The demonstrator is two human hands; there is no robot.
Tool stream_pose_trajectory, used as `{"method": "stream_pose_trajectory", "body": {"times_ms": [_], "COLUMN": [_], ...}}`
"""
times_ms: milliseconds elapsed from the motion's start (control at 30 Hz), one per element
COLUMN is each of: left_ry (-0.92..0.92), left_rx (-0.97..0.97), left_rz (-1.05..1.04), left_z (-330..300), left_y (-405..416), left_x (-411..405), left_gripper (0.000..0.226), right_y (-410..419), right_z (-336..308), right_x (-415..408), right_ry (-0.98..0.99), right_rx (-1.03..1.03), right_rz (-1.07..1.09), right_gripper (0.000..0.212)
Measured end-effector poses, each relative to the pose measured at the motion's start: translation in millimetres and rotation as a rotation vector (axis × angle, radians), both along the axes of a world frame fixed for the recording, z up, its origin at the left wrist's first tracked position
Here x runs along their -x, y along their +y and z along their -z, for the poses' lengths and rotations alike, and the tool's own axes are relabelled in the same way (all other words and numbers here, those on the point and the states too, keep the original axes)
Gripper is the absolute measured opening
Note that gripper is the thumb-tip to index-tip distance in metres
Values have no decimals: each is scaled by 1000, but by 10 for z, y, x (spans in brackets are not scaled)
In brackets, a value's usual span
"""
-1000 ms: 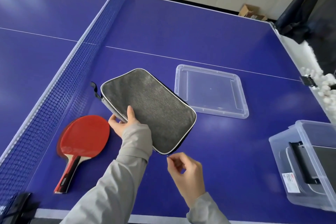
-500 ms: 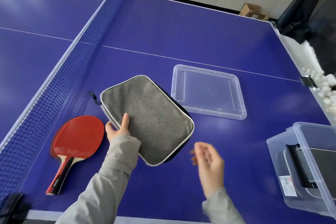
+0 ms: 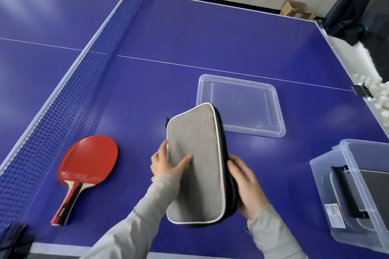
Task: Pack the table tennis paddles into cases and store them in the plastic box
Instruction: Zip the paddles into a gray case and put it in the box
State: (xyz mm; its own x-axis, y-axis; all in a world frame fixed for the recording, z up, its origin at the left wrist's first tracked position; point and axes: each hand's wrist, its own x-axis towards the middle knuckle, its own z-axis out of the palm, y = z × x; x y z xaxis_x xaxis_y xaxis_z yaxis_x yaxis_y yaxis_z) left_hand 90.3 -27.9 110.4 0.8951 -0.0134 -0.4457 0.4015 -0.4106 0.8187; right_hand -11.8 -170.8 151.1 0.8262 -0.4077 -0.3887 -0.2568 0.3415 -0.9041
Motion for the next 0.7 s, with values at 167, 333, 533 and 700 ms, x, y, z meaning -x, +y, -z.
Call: {"method": "stream_pose_trajectory", "body": {"times_ms": [167, 333, 533, 700], "left_ry": [54, 44, -49, 104], "left_rx": [358, 402, 302, 113], "left_rz": [225, 219, -30, -35], "left_z": [-264, -240, 1, 499], "left_y": [-333, -104, 594, 1245], "left_x": [467, 519, 121, -111], "left_gripper": [68, 47, 28, 46], "right_y": [325, 333, -149, -548], "right_z": [79, 93, 183, 566], "right_x": [74, 153, 322, 521], "right_ry": [11, 23, 211, 346], "right_rx": [284, 412, 460, 167], "right_rz": [-96, -107, 50, 95], "right_gripper": [36, 36, 37, 33]}}
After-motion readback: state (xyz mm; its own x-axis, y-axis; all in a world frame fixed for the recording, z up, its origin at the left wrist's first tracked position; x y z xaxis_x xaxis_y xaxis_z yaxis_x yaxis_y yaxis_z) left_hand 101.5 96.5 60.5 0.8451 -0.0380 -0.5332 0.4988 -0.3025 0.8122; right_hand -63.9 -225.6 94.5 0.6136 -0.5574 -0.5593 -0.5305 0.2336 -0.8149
